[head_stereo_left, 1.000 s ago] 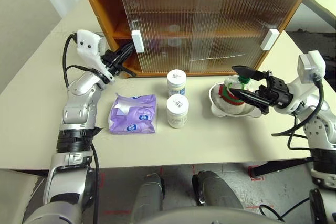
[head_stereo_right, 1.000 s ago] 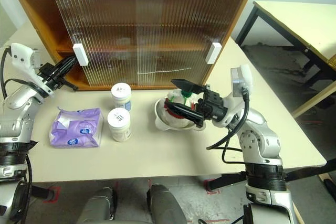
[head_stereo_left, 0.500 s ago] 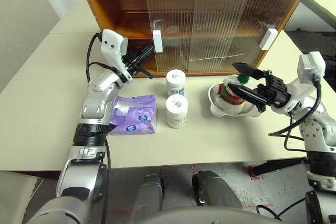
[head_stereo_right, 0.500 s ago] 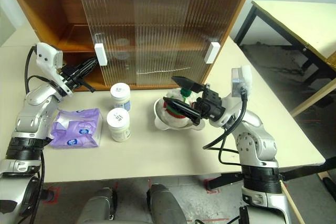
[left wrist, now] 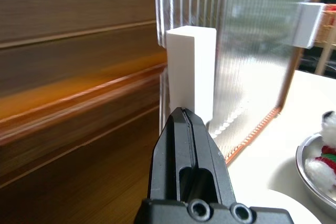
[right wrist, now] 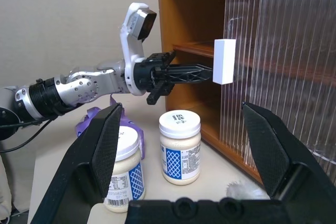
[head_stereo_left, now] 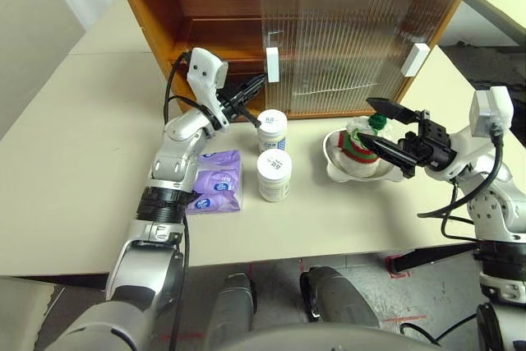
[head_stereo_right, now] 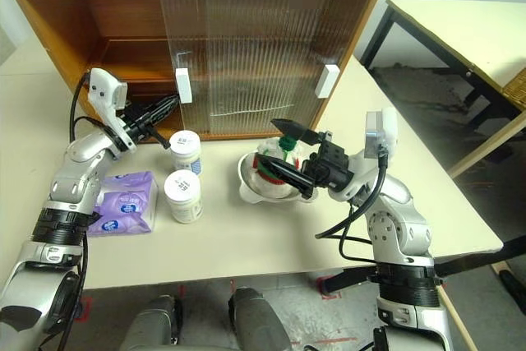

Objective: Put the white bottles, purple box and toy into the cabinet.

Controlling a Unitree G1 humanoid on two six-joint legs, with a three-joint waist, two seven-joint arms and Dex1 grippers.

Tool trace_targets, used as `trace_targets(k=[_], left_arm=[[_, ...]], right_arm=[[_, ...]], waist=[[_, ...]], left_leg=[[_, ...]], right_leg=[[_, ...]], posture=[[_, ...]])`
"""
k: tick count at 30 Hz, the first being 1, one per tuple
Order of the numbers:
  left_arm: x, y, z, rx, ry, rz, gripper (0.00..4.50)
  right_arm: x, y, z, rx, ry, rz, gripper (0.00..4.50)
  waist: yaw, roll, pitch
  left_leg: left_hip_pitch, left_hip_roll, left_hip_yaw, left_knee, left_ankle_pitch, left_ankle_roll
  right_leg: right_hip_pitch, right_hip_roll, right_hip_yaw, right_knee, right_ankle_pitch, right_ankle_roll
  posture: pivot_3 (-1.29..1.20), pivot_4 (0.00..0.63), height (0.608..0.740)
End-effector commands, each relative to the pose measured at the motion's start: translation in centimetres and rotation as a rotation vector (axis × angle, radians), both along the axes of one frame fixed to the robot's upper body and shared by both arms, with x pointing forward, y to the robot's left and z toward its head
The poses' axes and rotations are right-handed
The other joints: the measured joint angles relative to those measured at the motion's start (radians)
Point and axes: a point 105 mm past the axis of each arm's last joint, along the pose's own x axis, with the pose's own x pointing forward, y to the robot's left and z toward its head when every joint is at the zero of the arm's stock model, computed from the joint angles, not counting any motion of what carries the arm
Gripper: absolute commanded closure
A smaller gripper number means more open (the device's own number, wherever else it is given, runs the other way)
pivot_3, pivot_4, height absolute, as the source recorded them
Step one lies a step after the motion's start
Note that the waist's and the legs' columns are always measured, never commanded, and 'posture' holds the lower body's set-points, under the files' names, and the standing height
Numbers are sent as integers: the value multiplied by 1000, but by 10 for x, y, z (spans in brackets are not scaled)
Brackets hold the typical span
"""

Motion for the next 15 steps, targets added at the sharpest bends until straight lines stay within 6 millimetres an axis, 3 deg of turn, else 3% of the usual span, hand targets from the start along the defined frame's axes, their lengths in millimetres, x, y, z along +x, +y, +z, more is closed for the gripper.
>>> trace_targets(k=[1, 15], left_arm=[[1, -8, -1, 19, -3, -25, 4482], [2, -20, 3, 12, -19, -55, 4482]], right_arm=[[-2, 2, -2, -36, -10, 0, 0], [-2, -1, -6, -37, 5, 13, 0]], waist=[[-1, 0, 0], [-2, 0, 0]], left_leg=[[0, 0, 0, 1, 0, 0], [-2, 0, -1, 11, -3, 5]], right_leg=[[0, 0, 0, 0, 0, 0], [3, 0, 1, 0, 2, 4]], posture=[[-263, 97, 740], [-253, 106, 740]])
